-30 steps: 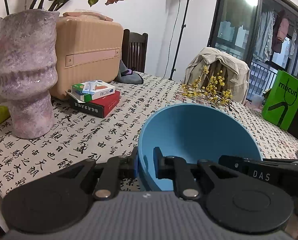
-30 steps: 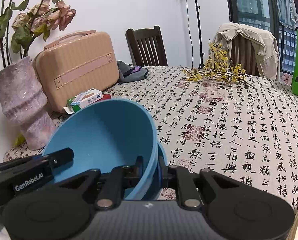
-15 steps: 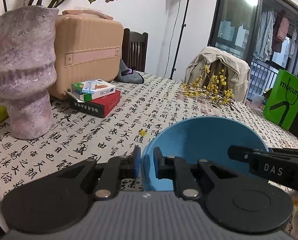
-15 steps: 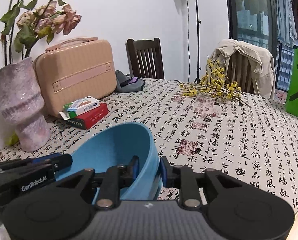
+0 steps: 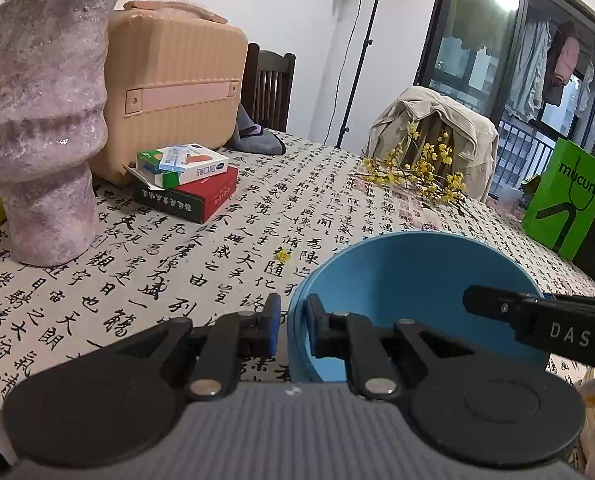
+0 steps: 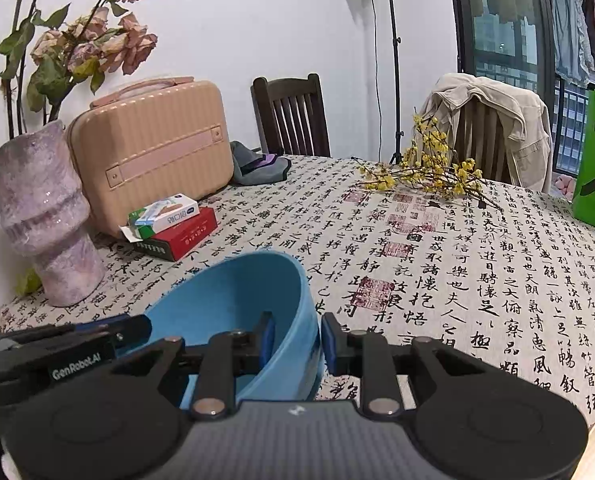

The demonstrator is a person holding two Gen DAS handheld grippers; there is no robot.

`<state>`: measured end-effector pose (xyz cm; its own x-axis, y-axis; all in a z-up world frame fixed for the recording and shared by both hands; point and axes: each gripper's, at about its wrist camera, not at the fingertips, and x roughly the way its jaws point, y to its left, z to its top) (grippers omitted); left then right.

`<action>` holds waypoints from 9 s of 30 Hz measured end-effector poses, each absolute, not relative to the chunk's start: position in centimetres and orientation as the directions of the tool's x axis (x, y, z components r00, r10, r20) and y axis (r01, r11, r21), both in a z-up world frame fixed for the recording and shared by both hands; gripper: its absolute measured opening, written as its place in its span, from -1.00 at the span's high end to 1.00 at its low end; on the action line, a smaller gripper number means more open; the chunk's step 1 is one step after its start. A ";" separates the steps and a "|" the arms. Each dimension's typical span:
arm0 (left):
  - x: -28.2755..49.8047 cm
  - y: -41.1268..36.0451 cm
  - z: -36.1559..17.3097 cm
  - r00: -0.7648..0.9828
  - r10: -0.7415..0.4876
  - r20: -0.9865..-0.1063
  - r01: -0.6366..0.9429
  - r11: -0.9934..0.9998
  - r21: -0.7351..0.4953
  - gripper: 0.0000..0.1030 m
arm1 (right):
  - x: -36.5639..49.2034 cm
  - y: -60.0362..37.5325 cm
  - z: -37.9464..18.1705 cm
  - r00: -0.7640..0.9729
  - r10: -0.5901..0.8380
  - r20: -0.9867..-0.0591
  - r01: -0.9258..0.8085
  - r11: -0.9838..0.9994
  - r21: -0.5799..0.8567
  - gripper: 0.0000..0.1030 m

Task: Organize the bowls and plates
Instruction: 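Lower the blue bowl with both tools onto the tablecloth beside the vase, then open both tools to release the blue bowl rim, then pull both open tools back toward the last blue bowl by the thermos, then move both open tools down onto the rim of the last blue bowl, then close both tools on the rim of the blue bowl, then lift the held blue bowl with both tools off the tablecloth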

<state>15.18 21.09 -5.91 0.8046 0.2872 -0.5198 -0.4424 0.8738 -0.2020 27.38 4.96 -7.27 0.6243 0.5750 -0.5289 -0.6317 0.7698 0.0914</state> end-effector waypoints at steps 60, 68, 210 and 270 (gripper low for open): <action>12.1 15.3 -3.4 0.948 0.270 -0.170 -0.292 0.948 -0.126 -1.00 | 24.6 -8.7 -7.6 0.811 0.534 -0.238 -0.519 0.845 0.127 -1.00; 12.4 13.1 -3.1 0.954 0.247 -0.167 -0.265 0.960 -0.093 -1.00 | 24.0 -11.1 -8.0 0.834 0.506 -0.218 -0.490 0.863 0.125 -1.00; 54.3 -25.0 -5.2 0.785 0.033 -0.618 -0.013 0.999 0.037 -1.00 | 53.1 -45.2 -12.3 0.829 -0.007 -0.560 0.180 0.950 0.254 -0.91; 44.8 -24.9 -2.7 0.891 -0.087 -0.446 0.159 0.979 0.127 0.75 | 47.6 -41.7 -8.7 0.836 0.151 -0.527 0.077 0.919 0.386 0.75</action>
<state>44.76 -24.94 -2.73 0.8908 -0.0866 -0.4460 0.1589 0.9790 0.1274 47.63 -41.73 -8.68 0.8360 0.1511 -0.5275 0.0771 0.9195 0.3855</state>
